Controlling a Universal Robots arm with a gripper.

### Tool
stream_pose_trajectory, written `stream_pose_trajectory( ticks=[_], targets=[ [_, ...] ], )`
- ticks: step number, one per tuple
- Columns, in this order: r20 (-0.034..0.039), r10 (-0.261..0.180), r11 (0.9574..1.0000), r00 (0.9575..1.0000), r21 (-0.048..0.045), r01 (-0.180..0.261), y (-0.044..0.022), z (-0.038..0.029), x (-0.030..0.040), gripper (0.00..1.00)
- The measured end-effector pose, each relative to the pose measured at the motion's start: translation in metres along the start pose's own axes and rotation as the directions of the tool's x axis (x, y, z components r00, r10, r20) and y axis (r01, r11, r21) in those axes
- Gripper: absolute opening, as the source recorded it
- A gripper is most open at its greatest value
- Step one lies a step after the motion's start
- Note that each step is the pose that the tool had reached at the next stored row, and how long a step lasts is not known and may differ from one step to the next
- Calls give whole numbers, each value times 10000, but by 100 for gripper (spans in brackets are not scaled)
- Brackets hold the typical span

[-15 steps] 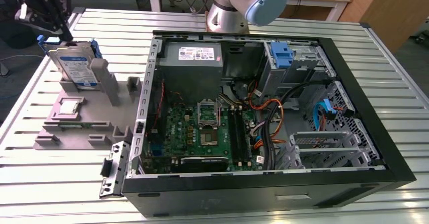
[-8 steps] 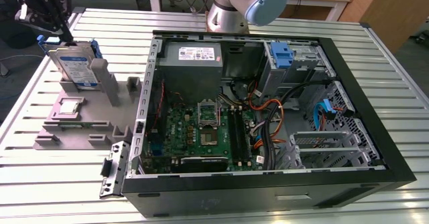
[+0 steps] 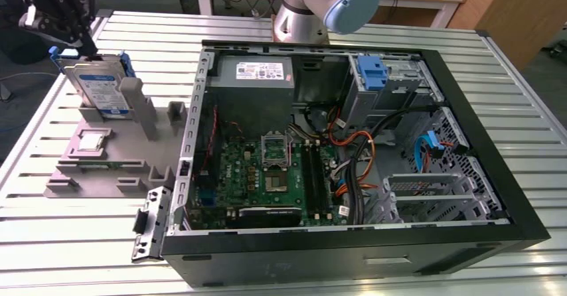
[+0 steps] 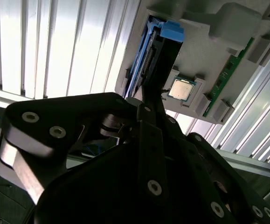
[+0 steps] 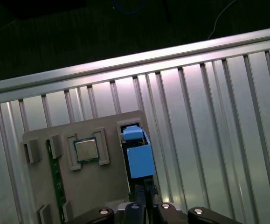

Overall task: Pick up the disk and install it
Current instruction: 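Pick up the disk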

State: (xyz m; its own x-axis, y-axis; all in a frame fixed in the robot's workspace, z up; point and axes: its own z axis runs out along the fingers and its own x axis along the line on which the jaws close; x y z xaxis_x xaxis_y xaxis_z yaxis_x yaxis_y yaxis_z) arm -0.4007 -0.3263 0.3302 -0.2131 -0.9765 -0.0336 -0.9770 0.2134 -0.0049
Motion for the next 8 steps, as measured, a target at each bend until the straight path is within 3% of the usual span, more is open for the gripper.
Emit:
stream_pose_trajectory(
  ticks=[5, 8],
  targets=[
    [0, 0, 10000, 10000, 0, 0, 0, 2, 0, 35],
    [1, 0, 10000, 10000, 0, 0, 0, 3, 0, 41]
  ],
)
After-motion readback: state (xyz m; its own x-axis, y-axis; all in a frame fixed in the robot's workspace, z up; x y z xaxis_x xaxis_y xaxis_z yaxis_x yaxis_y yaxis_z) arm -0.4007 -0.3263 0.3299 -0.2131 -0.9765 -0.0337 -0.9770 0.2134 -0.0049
